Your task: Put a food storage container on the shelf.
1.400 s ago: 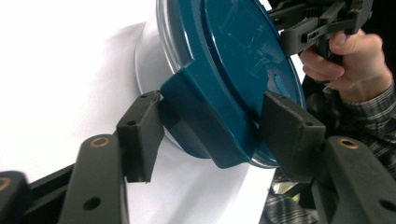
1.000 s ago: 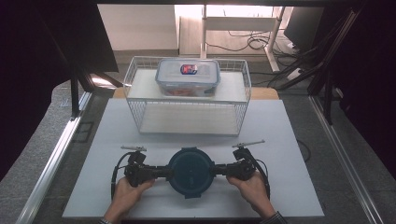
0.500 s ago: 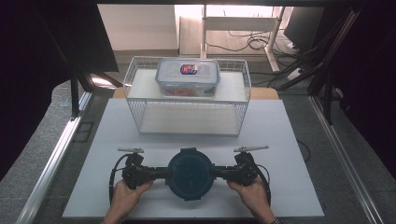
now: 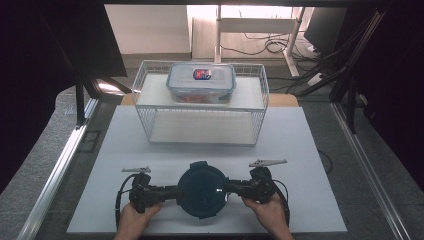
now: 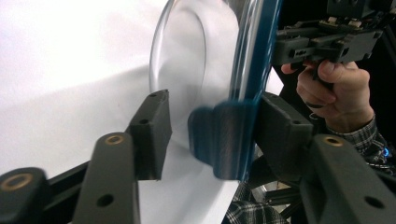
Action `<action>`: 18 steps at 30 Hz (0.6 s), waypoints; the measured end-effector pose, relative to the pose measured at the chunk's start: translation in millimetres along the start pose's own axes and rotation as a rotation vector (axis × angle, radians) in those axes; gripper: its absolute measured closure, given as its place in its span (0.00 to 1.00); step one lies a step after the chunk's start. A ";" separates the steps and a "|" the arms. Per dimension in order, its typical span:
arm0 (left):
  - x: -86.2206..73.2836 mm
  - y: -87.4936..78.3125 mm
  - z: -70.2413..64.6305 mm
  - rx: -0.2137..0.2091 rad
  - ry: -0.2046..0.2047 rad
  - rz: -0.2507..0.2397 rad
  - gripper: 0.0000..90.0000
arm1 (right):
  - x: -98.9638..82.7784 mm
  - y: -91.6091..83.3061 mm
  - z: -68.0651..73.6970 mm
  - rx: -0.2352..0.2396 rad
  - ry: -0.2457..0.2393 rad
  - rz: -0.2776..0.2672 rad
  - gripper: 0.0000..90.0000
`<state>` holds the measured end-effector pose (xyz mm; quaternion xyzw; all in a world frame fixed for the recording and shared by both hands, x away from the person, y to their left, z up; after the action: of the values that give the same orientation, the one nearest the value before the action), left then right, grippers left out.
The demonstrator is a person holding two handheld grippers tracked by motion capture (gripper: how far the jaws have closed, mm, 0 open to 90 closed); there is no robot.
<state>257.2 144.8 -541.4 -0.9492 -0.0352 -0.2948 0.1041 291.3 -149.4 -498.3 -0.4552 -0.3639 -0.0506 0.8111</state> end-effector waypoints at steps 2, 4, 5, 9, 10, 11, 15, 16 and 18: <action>-2.0 -0.6 -2.4 0.013 0.005 -0.008 0.54 | 0.0 -0.1 0.2 -0.002 -0.005 -0.002 0.76; -5.9 -1.7 -5.4 0.032 0.017 -0.017 0.55 | 0.1 -0.1 0.9 -0.005 -0.004 -0.003 0.76; -7.4 -2.2 -6.1 0.029 0.017 -0.020 0.56 | -0.1 -0.3 1.1 -0.005 -0.006 -0.003 0.76; -6.3 -1.4 -9.5 0.057 0.037 -0.024 0.63 | 0.5 0.6 1.2 0.000 0.004 -0.003 0.76; -5.4 -1.2 -9.1 0.061 0.032 -0.029 0.64 | 0.3 0.6 0.9 0.000 0.009 -0.001 0.76; -3.9 -1.1 -7.5 0.062 0.020 -0.031 0.64 | 0.0 0.5 0.7 0.002 0.012 0.000 0.76; 4.2 -1.7 2.8 0.027 -0.034 -0.040 0.64 | 0.5 2.2 -0.4 0.010 0.043 0.002 0.74; 5.8 -1.4 3.9 0.023 -0.043 -0.041 0.64 | 0.9 3.6 -2.6 0.019 0.064 0.006 0.74; 10.0 0.1 4.6 0.021 -0.044 -0.036 0.64 | 1.1 4.8 -6.0 0.026 0.084 0.016 0.73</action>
<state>268.0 145.7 -539.5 -0.9536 -0.0574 -0.2751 0.1079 297.4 -151.0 -502.9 -0.4449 -0.3267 -0.0584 0.8318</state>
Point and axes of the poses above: each handheld gripper's, and its own axes: y roughly forward along the jaws, x roughly out of its top, z roughly to its left, the point moved 4 cm from there along y, roughly forward along the jaws, and after that the axes turned 14 degrees about -x, right-handed, at the moved point
